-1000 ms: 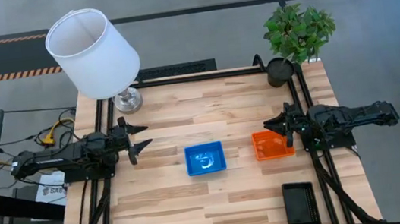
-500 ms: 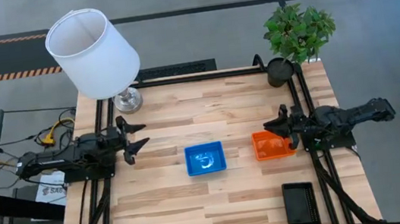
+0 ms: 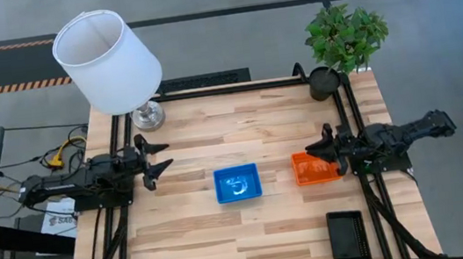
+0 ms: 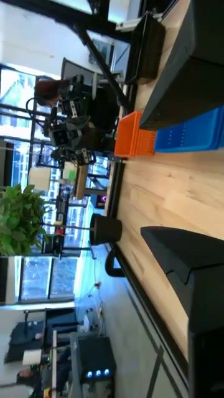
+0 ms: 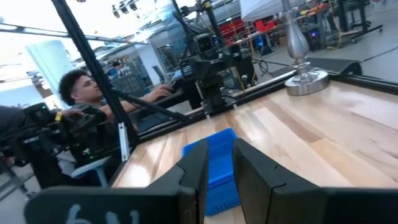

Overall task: Stack baskets by color
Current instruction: Return to Home Position

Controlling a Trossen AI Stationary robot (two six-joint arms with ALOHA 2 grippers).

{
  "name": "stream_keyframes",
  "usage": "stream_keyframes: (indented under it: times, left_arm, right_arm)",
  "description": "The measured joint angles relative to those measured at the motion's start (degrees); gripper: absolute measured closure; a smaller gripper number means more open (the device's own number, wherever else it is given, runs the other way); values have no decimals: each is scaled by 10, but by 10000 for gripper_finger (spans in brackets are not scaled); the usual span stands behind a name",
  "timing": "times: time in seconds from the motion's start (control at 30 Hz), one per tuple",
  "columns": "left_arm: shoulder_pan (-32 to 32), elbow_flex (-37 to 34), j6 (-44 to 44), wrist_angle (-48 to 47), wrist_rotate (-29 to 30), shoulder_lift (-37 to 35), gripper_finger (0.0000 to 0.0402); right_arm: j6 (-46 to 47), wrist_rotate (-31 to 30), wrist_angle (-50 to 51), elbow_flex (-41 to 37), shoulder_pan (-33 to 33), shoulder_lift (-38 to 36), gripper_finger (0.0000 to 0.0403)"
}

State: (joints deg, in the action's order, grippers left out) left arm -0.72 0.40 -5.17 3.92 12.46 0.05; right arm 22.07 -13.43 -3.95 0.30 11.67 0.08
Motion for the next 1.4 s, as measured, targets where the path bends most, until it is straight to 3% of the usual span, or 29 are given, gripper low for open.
stream_keyframes:
  times: [0.37, 1.4]
  left_arm:
    - [53, 0, -1, 0, -1, 0, 148]
    - [39, -1, -4, 1, -1, 0, 148]
  right_arm:
    - [0, 0, 1, 0, 30, 0, 310]
    - [0, 0, 2, 0, -1, 0, 310]
